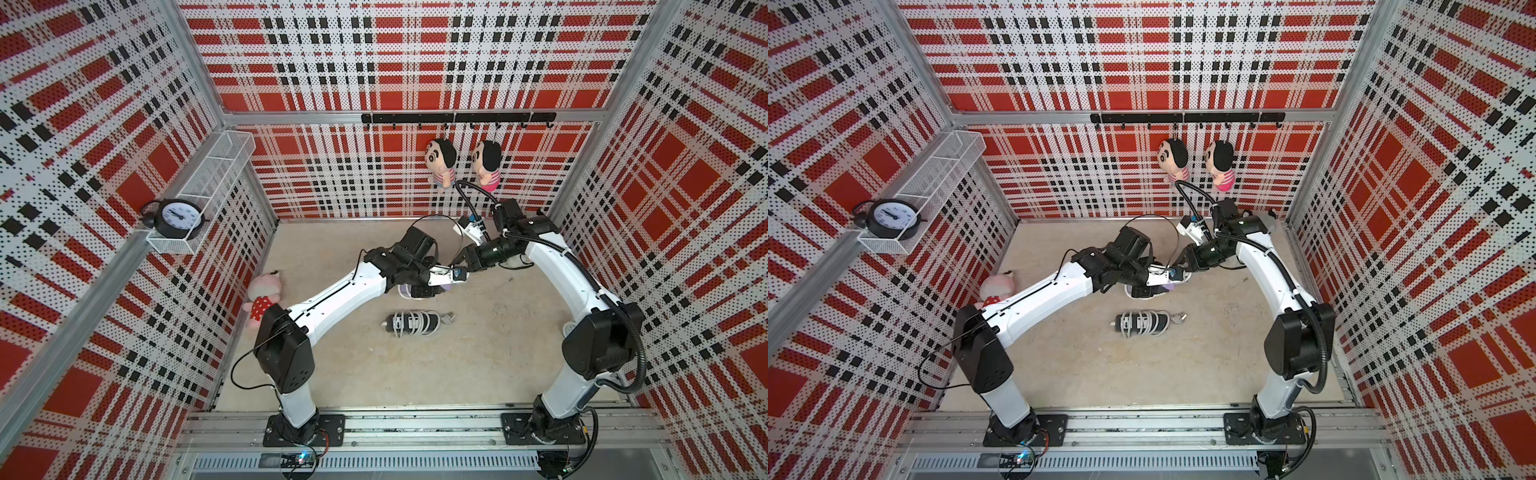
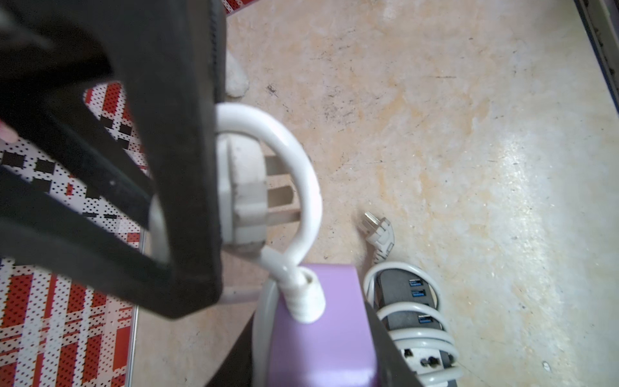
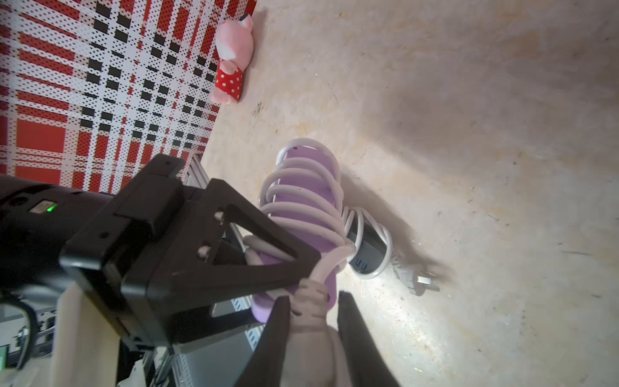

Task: Unwrap the cord wrapped around the power strip
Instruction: Unwrap the power cord from the power strip.

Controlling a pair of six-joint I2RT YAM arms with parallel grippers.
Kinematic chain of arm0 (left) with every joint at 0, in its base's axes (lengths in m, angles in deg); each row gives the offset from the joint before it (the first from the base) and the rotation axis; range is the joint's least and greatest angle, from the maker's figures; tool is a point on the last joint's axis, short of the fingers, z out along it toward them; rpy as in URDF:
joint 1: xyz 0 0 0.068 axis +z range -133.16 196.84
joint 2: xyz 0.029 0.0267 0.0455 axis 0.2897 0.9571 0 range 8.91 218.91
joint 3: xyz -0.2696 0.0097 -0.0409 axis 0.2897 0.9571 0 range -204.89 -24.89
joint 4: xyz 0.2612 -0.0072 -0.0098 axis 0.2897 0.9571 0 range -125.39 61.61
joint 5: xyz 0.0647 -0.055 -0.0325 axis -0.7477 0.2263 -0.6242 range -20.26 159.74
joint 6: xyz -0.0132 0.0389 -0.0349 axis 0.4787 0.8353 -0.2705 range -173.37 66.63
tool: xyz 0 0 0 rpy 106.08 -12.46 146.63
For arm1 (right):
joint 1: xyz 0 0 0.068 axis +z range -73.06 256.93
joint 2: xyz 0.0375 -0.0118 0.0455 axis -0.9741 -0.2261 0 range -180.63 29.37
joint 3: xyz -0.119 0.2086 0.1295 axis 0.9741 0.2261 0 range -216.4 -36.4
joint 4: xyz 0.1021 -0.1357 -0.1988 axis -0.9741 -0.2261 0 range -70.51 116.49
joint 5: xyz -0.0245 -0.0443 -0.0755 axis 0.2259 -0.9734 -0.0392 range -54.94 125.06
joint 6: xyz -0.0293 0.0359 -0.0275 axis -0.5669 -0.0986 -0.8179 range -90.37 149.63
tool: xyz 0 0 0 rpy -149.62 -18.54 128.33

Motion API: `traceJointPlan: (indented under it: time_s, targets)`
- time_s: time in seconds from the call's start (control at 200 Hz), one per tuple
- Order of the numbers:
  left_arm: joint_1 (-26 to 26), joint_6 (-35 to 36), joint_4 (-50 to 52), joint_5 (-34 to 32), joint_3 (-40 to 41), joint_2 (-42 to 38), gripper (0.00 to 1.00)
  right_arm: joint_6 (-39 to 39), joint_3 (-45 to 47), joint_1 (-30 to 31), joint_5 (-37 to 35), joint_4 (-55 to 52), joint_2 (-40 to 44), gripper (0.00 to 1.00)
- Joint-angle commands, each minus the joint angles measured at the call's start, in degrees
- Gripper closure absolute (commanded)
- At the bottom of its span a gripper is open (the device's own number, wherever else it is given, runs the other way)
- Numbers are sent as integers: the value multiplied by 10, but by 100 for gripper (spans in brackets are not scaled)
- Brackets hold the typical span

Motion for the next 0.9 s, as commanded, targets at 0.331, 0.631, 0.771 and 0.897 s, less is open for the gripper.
traceJointPlan:
  time_s: [0.331, 0.631, 0.771, 0.897]
  targets:
    - [-65, 51, 139, 146, -3, 39, 100, 364, 38, -7, 99, 476, 2, 85]
    - [-29, -53, 29, 183, 36, -3, 100, 255, -9, -19, 21, 299, 19, 46]
    - [-11, -140, -77, 210, 74, -35, 100, 237, 7, -43, -29, 257, 55, 39]
    - [11, -265, -214, 180, 130, -76, 100, 247, 57, -72, -76, 229, 112, 44]
